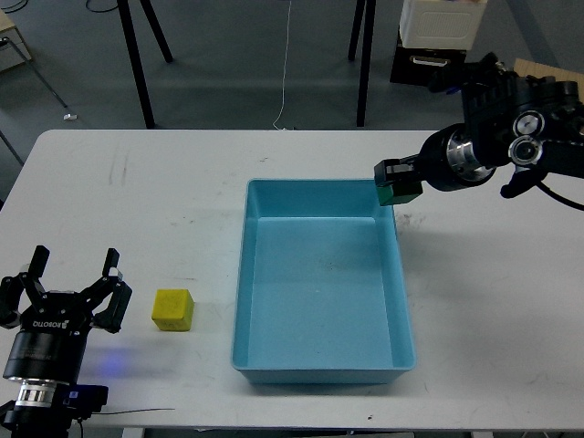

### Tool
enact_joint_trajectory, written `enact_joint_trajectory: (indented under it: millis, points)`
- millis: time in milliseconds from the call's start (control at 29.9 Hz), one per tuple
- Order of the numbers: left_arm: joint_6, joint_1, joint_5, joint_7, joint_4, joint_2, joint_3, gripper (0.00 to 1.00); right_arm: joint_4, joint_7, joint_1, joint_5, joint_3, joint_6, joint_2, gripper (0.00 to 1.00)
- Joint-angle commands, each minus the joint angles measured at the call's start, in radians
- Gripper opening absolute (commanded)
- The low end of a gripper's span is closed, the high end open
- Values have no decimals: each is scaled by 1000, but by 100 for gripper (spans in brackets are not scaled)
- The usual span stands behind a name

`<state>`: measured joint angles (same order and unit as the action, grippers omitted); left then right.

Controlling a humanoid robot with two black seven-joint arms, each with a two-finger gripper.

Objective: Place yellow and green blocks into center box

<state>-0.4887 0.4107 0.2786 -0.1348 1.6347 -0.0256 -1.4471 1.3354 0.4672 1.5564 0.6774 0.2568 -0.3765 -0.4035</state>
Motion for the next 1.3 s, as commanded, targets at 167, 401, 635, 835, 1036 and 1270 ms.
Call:
enact_joint_trajectory:
  millis: [167, 401, 635, 835, 1036, 1270]
  points:
    - [0, -4, 2, 1, -7, -2, -10, 100, -24, 1, -4, -30, 162, 57, 232, 1]
    - [0, -6, 2, 1, -19, -2, -4, 100, -25, -1, -38, -77, 193, 175, 258, 84]
    - [0, -4, 2, 0, -19, -2, -3, 100, -53, 1, -24, -226, 96, 169, 212, 100]
    - [0, -6, 2, 0, -19, -2, -1, 100, -182, 1, -32, -330, -128, 150, 82, 100]
    - [0, -9, 1, 0, -9, 0, 2, 100, -265, -1, -134, -576, -434, 151, -57, 100]
    - [0, -18, 1, -2, -9, -4, 4, 100, -266, -128, -450, -809, -876, 139, -198, 100]
